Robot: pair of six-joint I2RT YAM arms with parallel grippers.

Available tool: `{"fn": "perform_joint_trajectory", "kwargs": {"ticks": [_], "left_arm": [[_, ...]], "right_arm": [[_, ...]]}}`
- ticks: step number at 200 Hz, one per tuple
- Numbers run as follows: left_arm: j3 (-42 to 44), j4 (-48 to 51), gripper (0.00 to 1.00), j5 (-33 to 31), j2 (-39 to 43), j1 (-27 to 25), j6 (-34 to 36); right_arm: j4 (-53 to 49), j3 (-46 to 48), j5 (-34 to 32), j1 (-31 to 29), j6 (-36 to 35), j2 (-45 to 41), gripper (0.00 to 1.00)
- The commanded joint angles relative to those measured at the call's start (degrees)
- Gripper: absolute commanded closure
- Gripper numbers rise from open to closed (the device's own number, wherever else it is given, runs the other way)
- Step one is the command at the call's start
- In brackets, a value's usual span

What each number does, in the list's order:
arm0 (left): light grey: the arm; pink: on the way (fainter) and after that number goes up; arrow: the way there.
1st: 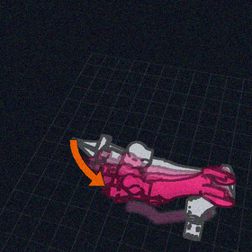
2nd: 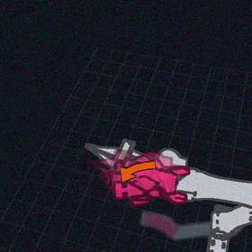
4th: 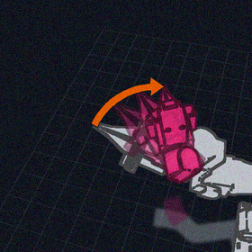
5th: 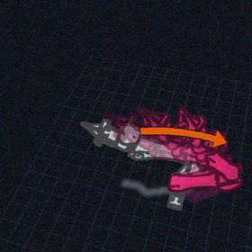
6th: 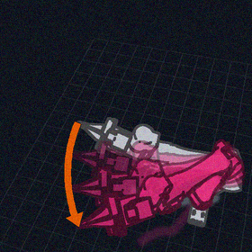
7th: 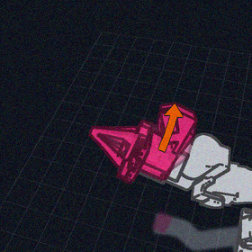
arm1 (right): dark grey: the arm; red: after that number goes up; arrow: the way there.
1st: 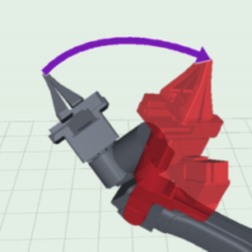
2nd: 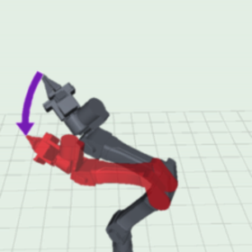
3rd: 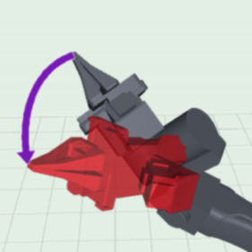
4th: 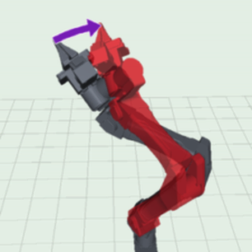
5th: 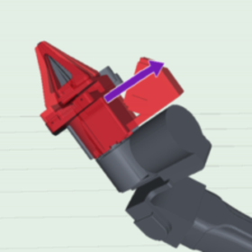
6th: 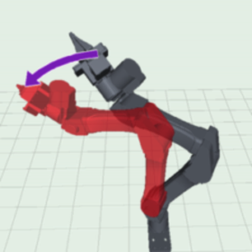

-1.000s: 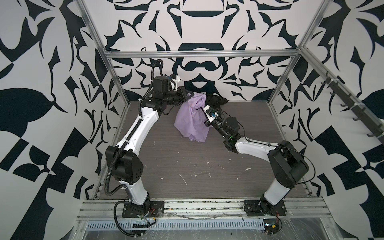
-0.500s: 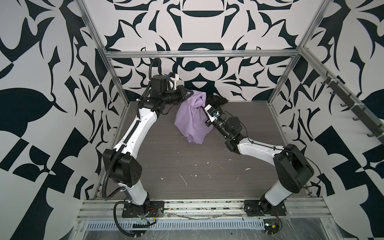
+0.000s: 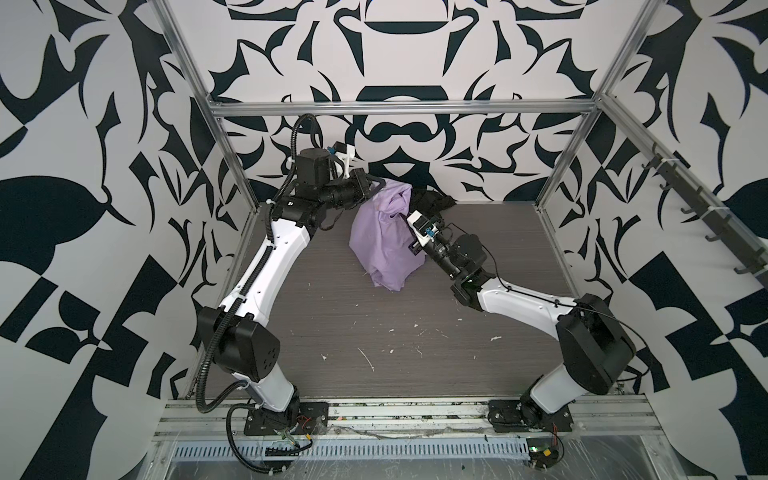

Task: Pick out a specific cloth from the pile
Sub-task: 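Pull the lavender shirt with both grippers toward the robot, away from the pile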

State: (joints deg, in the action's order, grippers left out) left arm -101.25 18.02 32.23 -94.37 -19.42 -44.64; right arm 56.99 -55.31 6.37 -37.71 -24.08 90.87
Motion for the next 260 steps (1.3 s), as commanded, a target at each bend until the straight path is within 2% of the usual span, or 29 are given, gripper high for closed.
{"fn": "perform_joint_trajectory", "kwargs": {"ticks": [1,190,260], "left_arm": [[0.86,-2.56,0.99,0.64,2.90,0.00,-0.36],[2.54,-4.57,0.99,2.04,10.84,-0.21,-3.24],[3.45,-4.84,0.99,4.31,15.58,-2.14,-5.18]], "right_arm": [[2.39,-1.38,0.61,-0.69,-0.56,-2.74,1.00],[-7.41,-3.48,1.06,-8.02,-6.75,-10.32,1.00],[-11.75,-3.26,1.40,-12.08,-9.54,-13.47,1.00]]}}
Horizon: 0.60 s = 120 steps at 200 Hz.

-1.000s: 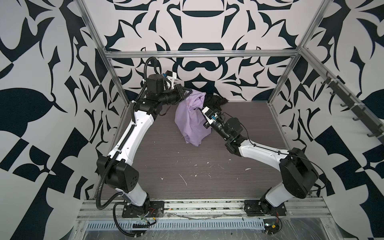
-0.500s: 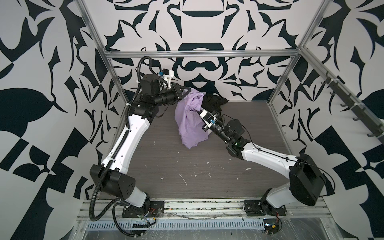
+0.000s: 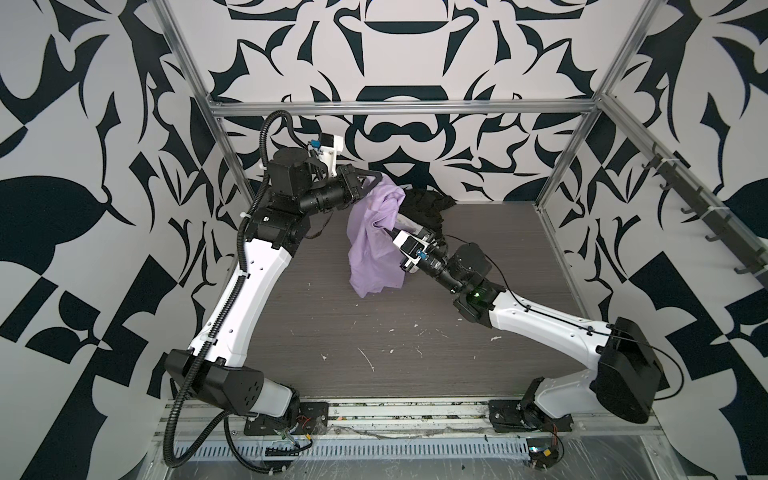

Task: Pick out a specific cloth from the pile
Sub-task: 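Pull the lavender shirt with both grippers toward the robot, away from the pile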

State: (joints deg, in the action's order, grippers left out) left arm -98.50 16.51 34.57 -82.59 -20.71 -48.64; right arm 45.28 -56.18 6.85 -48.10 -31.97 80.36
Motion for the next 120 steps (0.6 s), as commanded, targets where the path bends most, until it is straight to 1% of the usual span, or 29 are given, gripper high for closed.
{"fn": "perform_joint_trajectory", "kwargs": {"ticks": [1,35,49,53,97,120], "left_arm": [[0.73,-3.33,0.99,1.99,3.91,-0.88,-1.23],[2.38,-3.09,0.99,1.95,8.11,-1.99,-2.00],[3.02,-2.65,0.99,1.12,9.11,-2.80,-2.21],[3.16,-2.48,0.99,1.00,11.11,-3.05,-2.23],[5.37,-1.40,1.00,-2.20,16.28,-5.50,-2.82],[6.52,-2.23,1.00,-0.08,17.59,-6.18,-4.61]], "right_arm": [[-0.11,-2.41,0.90,-1.72,-1.72,-3.03,1.00],[-2.61,-2.77,0.77,-4.27,-3.51,-5.26,1.00],[-3.79,-3.01,0.55,-5.48,-4.40,-6.40,1.00],[-4.19,-3.05,0.47,-5.79,-4.71,-6.71,1.00],[-8.06,-3.08,-0.70,-9.28,-6.95,-10.50,1.00],[-9.91,-2.32,-0.62,-10.84,-6.80,-12.55,1.00]]}}
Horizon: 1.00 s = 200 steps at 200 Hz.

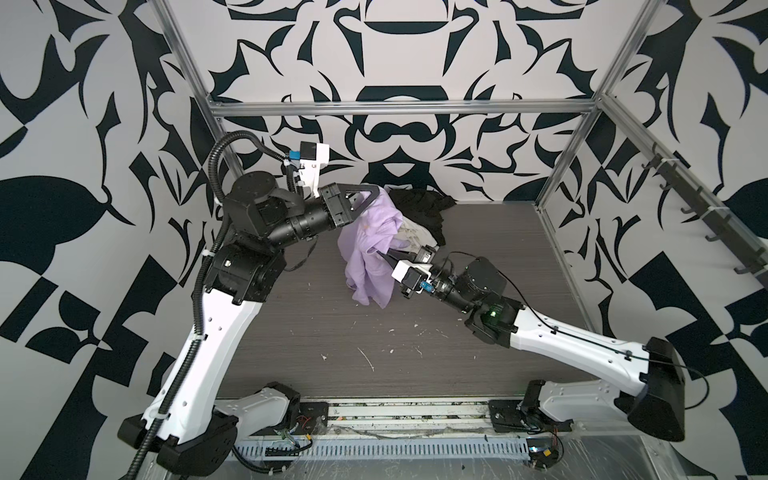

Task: Pick out a specific cloth from the pile
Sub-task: 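Pull the lavender shirt with both grippers toward the robot, away from the pile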

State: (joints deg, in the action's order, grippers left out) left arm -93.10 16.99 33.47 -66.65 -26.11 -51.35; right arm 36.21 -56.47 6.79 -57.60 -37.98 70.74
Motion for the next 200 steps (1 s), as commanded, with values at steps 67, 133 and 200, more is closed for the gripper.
{"fn": "perform_joint_trajectory", "kwargs": {"ticks": [67,133,200], "left_arm": [[4.91,-2.72,1.00,6.58,4.34,-7.33,-6.71],[10.37,-1.57,1.00,2.66,7.58,-14.67,-7.64],[27.88,0.16,1.00,-1.30,10.30,-12.24,-6.61]], "right_arm": [[-9.00,-0.93,-1.77,-6.46,-0.69,-10.68,1.00],[-13.18,3.06,-5.23,-7.49,0.75,-16.85,1.00],[-8.07,13.86,-13.88,-7.06,0.36,-14.93,1.00]]}}
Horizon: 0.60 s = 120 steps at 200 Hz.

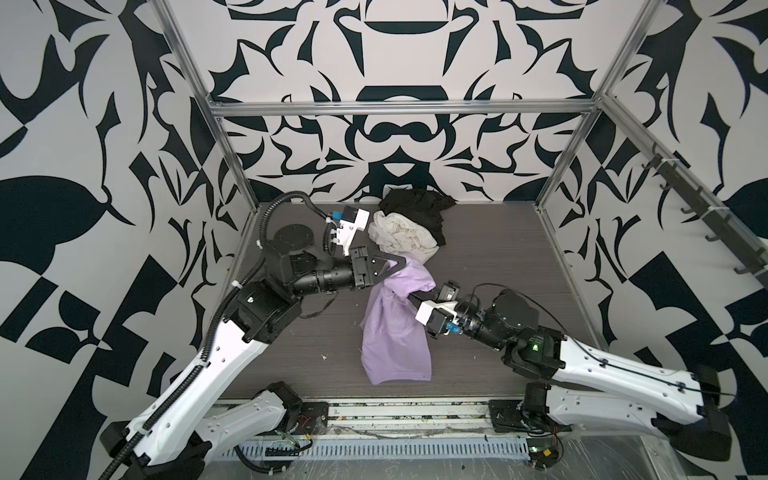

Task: Pick out a specific cloth from the pile
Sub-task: 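Pull the lavender shirt with both grippers toward the robot, away from the pile, then lower the lavender shirt with both grippers onto the table near the robot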

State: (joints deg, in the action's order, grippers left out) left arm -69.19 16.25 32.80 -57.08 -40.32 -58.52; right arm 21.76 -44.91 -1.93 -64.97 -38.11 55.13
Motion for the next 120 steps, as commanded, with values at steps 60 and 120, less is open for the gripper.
{"fn": "perform_joint_trajectory", "kwargs": {"ticks": [60,120], "left_arm": [[15.55,-5.93,1.00,10.52,0.83,19.89,0.44],[17.22,-7.79,1.00,13.16,-5.42,21.69,2.71]], "right_arm": [[13.34,8.08,-1.58,8.80,7.18,9.12,1.00],[22.62,8.98,1.20,15.08,9.88,20.85,1.00]]}}
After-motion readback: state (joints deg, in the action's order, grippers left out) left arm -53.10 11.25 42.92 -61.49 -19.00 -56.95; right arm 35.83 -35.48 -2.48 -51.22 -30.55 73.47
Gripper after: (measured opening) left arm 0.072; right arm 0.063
